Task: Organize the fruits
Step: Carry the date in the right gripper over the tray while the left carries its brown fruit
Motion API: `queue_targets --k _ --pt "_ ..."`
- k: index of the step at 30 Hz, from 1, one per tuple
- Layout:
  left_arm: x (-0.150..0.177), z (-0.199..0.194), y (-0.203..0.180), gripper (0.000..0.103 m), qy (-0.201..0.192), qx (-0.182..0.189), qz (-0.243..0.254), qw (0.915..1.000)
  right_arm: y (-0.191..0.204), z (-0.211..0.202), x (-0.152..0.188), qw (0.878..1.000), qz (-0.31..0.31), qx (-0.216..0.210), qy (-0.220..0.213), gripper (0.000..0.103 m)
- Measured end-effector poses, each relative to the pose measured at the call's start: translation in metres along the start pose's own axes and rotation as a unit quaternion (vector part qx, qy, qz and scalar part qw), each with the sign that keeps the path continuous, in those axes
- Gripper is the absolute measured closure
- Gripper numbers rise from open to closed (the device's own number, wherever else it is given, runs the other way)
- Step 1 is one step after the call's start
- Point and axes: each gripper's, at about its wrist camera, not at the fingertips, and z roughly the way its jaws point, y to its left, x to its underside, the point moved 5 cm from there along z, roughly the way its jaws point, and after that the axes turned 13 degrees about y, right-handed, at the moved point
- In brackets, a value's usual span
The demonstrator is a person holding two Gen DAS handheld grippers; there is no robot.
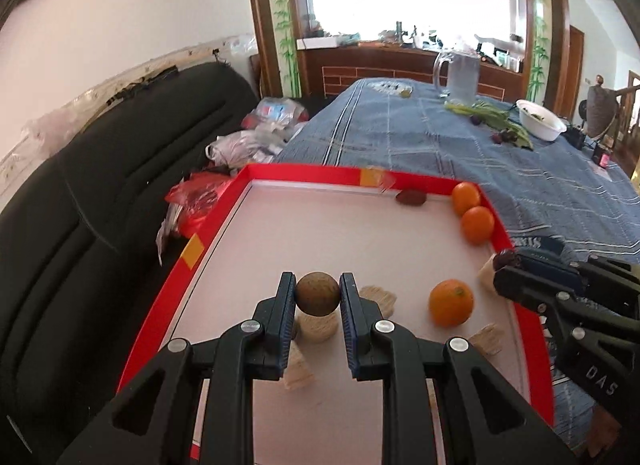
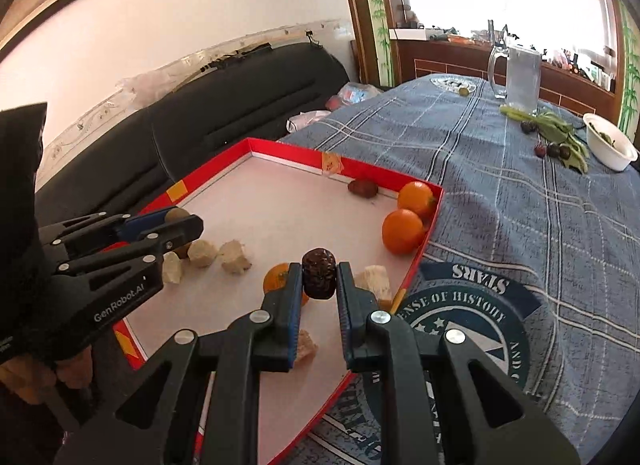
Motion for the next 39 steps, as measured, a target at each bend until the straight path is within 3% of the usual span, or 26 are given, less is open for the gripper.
queue_targets --k 39 --pt "0.001 0.013 -0.021 0.082 0.018 -0.02 0.028 0.9992 -0.011 0.02 0.002 0.999 0.024 -0.038 0.028 0.084"
